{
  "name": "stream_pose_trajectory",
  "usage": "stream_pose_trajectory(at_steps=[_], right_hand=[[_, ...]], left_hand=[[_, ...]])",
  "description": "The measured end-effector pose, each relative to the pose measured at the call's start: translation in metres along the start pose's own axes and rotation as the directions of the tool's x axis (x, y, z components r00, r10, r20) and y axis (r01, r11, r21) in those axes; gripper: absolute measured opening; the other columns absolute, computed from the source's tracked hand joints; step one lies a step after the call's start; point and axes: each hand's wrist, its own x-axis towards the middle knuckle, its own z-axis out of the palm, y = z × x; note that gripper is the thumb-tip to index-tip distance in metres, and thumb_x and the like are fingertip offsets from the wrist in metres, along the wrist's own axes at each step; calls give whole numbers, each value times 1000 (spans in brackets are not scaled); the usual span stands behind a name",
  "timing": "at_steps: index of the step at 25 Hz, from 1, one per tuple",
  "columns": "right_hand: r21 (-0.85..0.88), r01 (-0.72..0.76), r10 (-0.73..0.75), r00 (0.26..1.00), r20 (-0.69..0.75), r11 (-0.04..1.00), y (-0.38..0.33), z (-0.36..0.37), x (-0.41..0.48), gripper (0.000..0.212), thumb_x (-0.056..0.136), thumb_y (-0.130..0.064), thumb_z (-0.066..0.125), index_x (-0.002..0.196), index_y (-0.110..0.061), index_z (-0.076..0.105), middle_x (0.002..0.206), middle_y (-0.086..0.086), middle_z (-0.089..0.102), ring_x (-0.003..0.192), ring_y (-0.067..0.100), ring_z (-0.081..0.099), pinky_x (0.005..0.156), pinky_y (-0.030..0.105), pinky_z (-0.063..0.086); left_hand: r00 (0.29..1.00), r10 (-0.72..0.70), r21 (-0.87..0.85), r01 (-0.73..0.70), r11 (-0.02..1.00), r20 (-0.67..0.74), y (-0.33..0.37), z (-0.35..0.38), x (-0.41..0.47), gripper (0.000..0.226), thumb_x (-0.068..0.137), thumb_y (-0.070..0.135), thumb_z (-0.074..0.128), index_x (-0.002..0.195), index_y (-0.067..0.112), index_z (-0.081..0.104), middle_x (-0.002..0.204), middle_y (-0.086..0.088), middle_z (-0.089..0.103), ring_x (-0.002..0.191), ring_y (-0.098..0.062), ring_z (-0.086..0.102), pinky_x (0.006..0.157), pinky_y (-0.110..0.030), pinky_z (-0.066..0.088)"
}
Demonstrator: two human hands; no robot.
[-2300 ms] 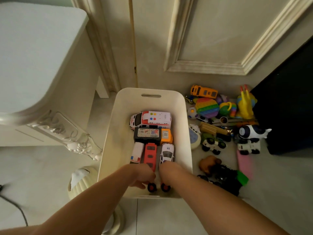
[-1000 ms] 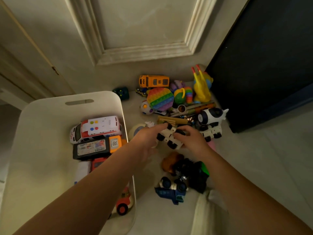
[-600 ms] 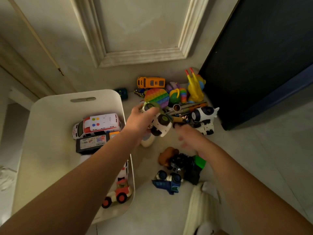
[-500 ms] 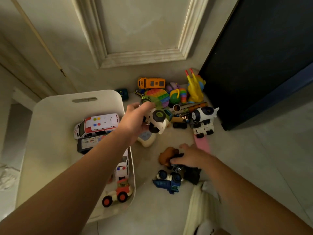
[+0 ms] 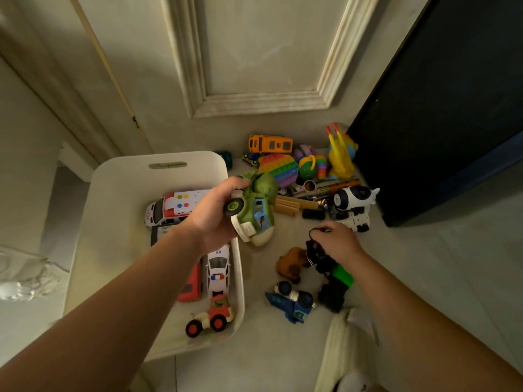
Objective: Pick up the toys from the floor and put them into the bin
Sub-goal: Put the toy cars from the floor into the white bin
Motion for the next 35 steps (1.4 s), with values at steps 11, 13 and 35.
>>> stream_pose_trajectory(at_steps=[11,13,35], right_hand=[[464,187,-227,973,31,866,-147,8,-55,15,76,-36,52,72,-21,55,54,-7,59,42,11,52,44,24,38],[459,208,-265,962,61,864,-166,29,-66,17,71,-38,52,74,-21,56,60,-3,60,47,12,55,49,27,42],[-28,272,-243,897,370,962,-170,143,-71,17,84,-43,52,90,-27,50,80,-3,59,59,13,61,49,23,46]], left_hand=[[995,-2,-38,-2,999,-95,26,-73,-81,33,78,26,68,105,5,71,97,-13,73,82,-24,71,79,-35,58],[986,-91,10,93,996,-139,23,-96,-102,36,72,26,75,101,5,73,99,-16,73,83,-26,71,77,-36,58],[799,-90,785,553,-279,-595,-103,-157,-80,36,93,17,49,128,8,51,131,-13,45,119,-29,47,99,-36,46]])
